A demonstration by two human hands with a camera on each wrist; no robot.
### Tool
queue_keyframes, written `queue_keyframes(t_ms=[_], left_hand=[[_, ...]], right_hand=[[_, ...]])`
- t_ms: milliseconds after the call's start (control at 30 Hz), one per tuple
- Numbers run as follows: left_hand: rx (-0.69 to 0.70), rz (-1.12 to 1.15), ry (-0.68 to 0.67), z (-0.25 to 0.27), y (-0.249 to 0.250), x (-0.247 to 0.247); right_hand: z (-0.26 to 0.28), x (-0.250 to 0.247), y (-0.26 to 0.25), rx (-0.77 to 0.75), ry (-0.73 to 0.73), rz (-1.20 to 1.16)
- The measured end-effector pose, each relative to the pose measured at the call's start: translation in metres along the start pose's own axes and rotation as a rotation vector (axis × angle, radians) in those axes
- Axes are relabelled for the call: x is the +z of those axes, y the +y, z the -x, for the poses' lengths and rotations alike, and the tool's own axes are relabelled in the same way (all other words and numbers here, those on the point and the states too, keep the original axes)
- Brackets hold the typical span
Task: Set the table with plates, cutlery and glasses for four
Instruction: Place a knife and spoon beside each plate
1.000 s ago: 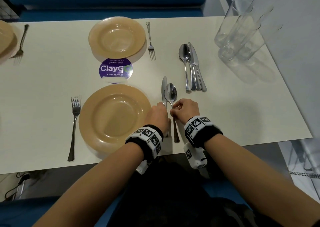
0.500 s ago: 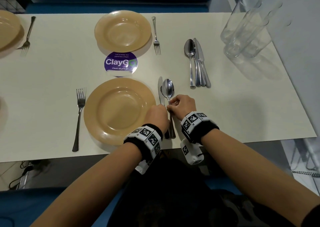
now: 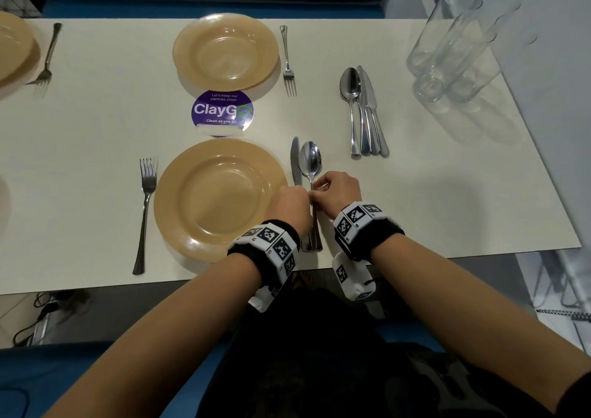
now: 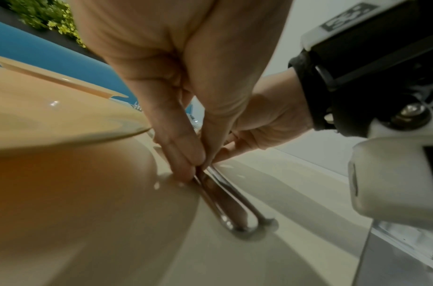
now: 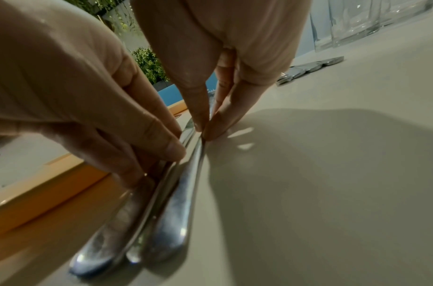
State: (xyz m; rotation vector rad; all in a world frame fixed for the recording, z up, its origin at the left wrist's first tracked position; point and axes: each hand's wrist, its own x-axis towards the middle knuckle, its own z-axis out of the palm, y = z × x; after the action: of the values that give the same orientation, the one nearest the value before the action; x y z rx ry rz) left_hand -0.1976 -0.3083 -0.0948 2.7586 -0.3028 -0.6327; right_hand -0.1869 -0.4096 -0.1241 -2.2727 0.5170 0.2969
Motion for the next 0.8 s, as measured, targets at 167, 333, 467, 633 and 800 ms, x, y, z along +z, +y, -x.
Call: queue_keyframes(t_ms=[167, 333, 467, 633, 800], left_hand=[[-0.010, 0.014, -0.007, 0.0026, -0.0019, 0.0007], [-0.012, 0.023, -0.004, 0.0027, -0.0026, 0.0008], [-0.012, 0.028, 0.004, 0.0010, -0.0021, -0.0004], [-0.020, 0.014, 0.016, 0.0005, -0.0006, -0.0006], [-0.006, -0.018, 0.017, 0.0021, -0.0023, 0.0013]], right_hand=[[0.0035, 0.0018, 0.0004, -0.004, -0.006, -0.001], [0.0052, 0.0006, -0.0003, 0.011, 0.000, -0.006], [0.0057, -0.0016, -0.0009, 0.021, 0.004, -0.003], [0.0081, 0.0010, -0.0003, 0.040, -0.007, -0.035], [0.0087, 0.0015, -0.0001, 0.037, -0.010, -0.032]])
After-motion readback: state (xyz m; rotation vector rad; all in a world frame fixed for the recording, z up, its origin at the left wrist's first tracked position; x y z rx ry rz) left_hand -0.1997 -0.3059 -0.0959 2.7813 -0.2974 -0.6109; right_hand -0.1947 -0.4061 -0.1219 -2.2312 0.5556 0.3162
